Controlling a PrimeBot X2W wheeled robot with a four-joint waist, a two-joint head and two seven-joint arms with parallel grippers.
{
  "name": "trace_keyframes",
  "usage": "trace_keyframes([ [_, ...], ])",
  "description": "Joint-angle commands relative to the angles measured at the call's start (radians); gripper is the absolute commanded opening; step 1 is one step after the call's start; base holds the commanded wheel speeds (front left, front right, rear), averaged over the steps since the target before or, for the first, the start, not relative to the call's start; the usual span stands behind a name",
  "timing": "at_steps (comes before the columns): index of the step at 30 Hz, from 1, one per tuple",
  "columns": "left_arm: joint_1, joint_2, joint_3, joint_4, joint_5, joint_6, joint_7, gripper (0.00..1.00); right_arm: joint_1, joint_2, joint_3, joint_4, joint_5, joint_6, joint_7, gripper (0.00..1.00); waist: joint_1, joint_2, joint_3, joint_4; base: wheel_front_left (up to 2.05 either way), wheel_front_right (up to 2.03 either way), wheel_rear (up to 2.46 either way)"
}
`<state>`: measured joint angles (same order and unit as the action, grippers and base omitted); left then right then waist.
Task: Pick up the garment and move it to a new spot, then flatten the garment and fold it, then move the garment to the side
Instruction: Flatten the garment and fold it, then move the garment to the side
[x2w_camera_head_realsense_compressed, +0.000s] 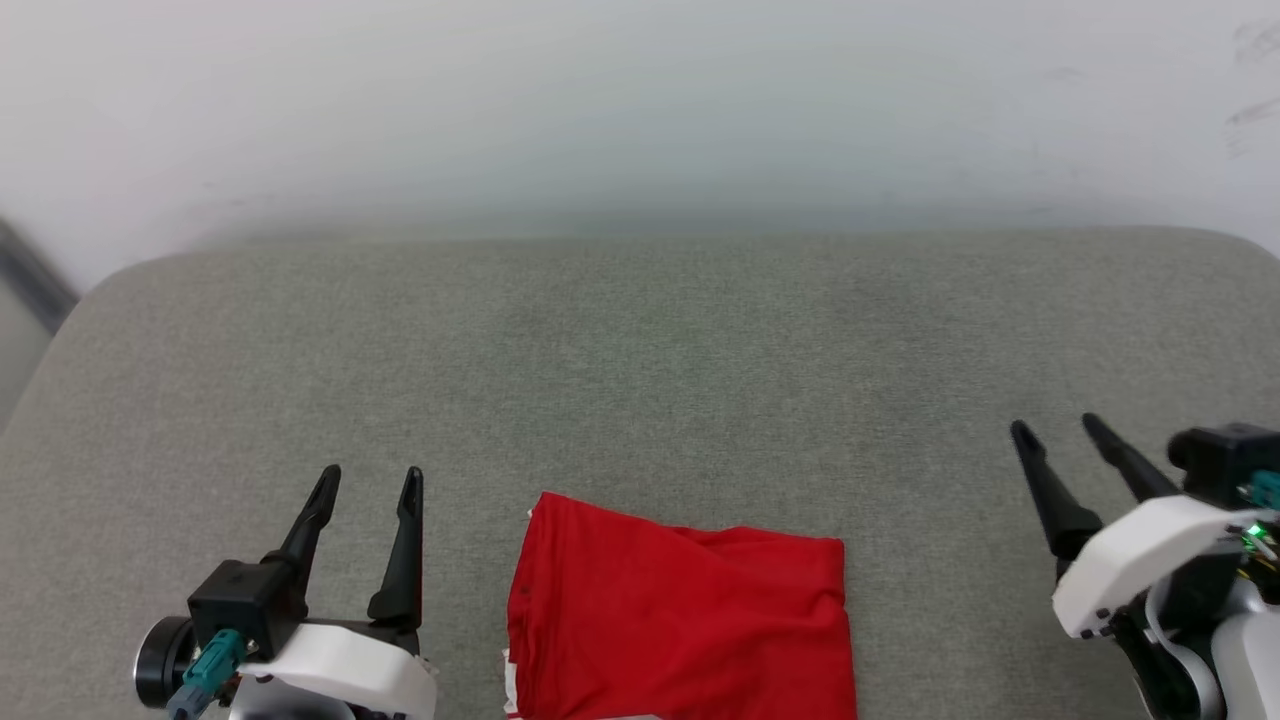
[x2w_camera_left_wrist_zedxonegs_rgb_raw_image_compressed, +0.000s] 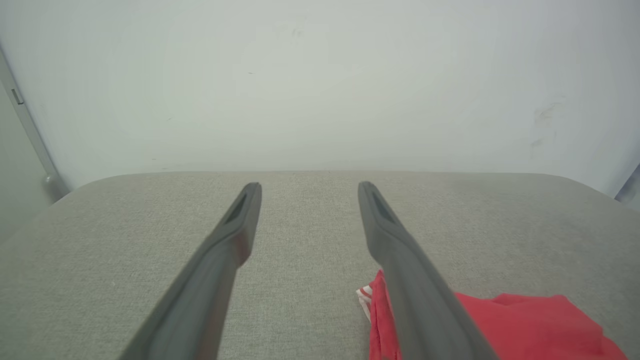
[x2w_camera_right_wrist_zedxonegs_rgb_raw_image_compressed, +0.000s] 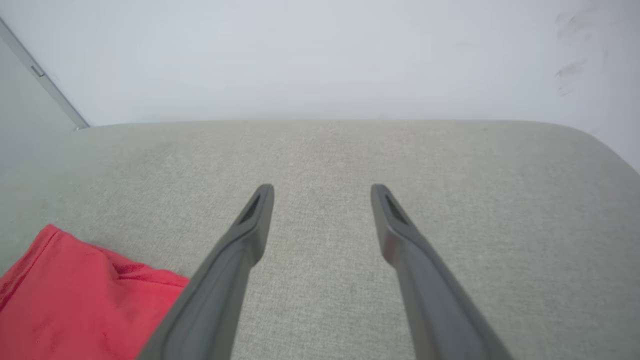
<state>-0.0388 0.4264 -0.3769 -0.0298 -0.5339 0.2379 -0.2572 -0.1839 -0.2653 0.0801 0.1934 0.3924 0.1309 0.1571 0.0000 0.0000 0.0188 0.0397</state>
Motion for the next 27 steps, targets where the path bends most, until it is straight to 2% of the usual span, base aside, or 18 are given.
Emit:
trace_keyframes([
  [1,0.018,-0.003,0.006,0.003,-0.003,0.003,-0.004,1.0,0.035,0.023,-0.036,-0.041,-0.037,0.0,-0.034,1.0,0.0,0.0,-0.012,-0.012,0.0,0.0,0.0],
  [5,0.029,-0.001,0.013,0.01,0.004,-0.002,-0.006,1.0,0.097,0.071,-0.118,-0.147,-0.111,0.0,-0.096,1.0,0.0,0.0,-0.024,-0.022,0.0,0.0,0.0],
  [13,0.058,-0.012,0.027,0.027,0.032,0.007,-0.009,1.0,0.247,0.143,-0.154,-0.325,-0.199,0.0,-0.105,1.0,0.0,0.0,-0.06,-0.019,0.0,0.0,0.0],
  [18,0.078,-0.02,0.038,0.035,0.046,0.003,-0.01,1.0,0.317,0.163,-0.14,-0.387,-0.205,0.0,-0.079,1.0,0.0,0.0,-0.071,-0.024,0.0,0.0,0.0],
  [27,0.093,-0.031,0.048,0.046,0.059,-0.009,-0.01,1.0,0.341,0.179,-0.134,-0.43,-0.194,0.0,-0.044,1.0,0.0,0.0,-0.07,-0.032,0.0,0.0,0.0],
])
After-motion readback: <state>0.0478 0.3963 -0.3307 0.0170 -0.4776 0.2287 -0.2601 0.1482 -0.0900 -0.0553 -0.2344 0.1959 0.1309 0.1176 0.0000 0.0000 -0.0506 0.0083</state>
